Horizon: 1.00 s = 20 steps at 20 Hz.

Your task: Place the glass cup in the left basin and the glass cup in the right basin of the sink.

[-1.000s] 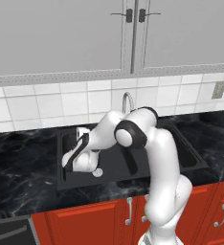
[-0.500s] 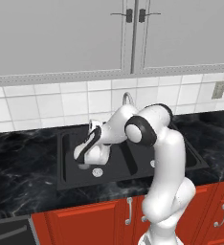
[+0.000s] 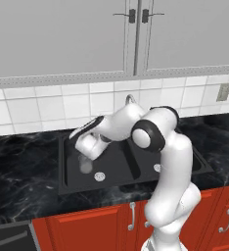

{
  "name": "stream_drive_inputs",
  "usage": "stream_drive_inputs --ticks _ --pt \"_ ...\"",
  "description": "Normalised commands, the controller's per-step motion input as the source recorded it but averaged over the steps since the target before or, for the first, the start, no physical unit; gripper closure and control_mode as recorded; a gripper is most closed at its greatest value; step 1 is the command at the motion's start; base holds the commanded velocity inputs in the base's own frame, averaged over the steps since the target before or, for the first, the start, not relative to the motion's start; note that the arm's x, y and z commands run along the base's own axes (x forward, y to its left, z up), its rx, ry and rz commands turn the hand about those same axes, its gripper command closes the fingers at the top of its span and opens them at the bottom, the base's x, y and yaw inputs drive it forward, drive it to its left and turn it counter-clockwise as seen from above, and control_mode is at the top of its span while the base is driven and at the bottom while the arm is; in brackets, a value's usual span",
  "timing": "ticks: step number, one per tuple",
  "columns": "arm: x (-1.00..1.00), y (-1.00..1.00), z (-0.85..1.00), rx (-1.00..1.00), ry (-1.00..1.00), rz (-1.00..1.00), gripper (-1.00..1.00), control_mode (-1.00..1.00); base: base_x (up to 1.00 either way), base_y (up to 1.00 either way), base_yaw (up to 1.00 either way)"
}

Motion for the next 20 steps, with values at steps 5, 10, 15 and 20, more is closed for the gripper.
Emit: stream_drive_inputs --ticks 5,10,15,20 --pt "-0.21 0.14 0.76 0.23 0.00 -0.32 -1.00 -1.00 0.00 0.00 0.00" --pt "-0.27 0.03 0.62 0.24 0.00 -0.27 -1.00 -1.00 0.00 0.00 0.00" --pt "-0.20 0.00 0.16 0.05 0.00 -0.21 -1.00 -1.00 0.00 0.00 0.00" --pt "-0.14 0.00 0.09 -0.03 0.00 -0.13 -1.00 -1.00 0.00 0.00 0.00"
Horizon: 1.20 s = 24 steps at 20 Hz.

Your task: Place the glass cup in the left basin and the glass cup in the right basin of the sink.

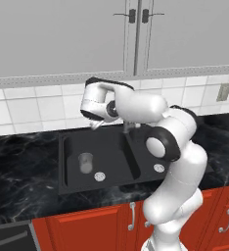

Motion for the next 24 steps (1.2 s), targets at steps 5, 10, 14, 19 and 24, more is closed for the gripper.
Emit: stream_drive_inputs --ticks 5,10,14,19,24 --pt "-0.41 0.00 0.21 -0.13 0.00 -0.16 -1.00 -1.00 0.00 0.00 0.00" --pt "-0.58 0.00 0.31 -0.08 0.00 -0.17 -1.00 -1.00 0.00 0.00 0.00" --pt "-0.53 0.00 0.21 -0.03 0.00 -0.18 -1.00 -1.00 0.00 0.00 0.00" --pt "-0.36 0.00 0.20 0.00 0.00 -0.20 -1.00 -1.00 0.00 0.00 0.00" --pt "-0.33 0.00 0.10 0.00 0.00 -0.23 -1.00 -1.00 0.00 0.00 0.00"
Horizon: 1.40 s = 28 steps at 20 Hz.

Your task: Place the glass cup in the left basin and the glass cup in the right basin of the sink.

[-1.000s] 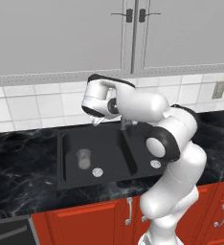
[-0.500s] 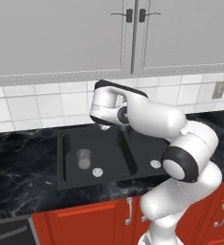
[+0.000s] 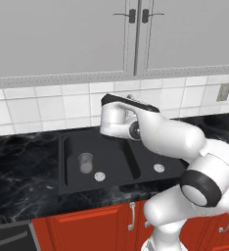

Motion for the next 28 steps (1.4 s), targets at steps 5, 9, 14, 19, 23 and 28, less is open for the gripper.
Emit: stream_drive_inputs --ticks 5,9,14,19,23,28 --pt "-0.34 -0.06 0.00 0.00 0.08 -0.27 -1.00 -1.00 0.00 0.00 0.00" --pt "-0.41 -0.11 0.00 0.00 0.11 -0.28 -1.00 -1.00 0.00 0.00 0.00" --pt "-0.34 -0.19 0.00 0.00 0.13 -0.27 -1.00 -1.00 0.00 0.00 0.00" --pt "-0.06 -0.15 0.00 0.01 0.21 -0.29 -1.00 -1.00 0.00 0.00 0.00" --pt "0.00 -0.09 0.02 0.04 0.25 -0.25 -1.00 -1.00 0.00 0.00 0.00" --pt "0.00 -0.13 0.19 0.02 0.22 -0.18 -1.00 -1.00 0.00 0.00 0.00"
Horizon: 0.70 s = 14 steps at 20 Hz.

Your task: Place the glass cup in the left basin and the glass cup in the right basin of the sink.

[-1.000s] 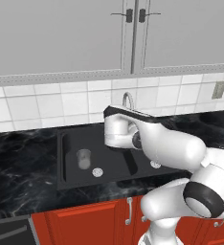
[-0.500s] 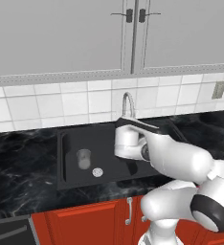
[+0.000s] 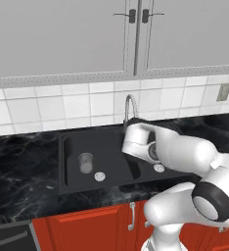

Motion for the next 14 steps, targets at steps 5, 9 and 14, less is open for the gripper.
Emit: stream_drive_inputs --ticks 5,9,14 --pt "0.00 -0.20 0.36 0.00 0.16 -0.08 -1.00 -1.00 0.00 0.00 0.00" --pt "-0.02 -0.33 0.61 -0.07 0.01 0.00 -1.00 -1.00 0.00 0.00 0.00" --pt "0.00 -0.57 0.54 -0.15 0.00 0.00 -1.00 -1.00 0.00 0.00 0.00"
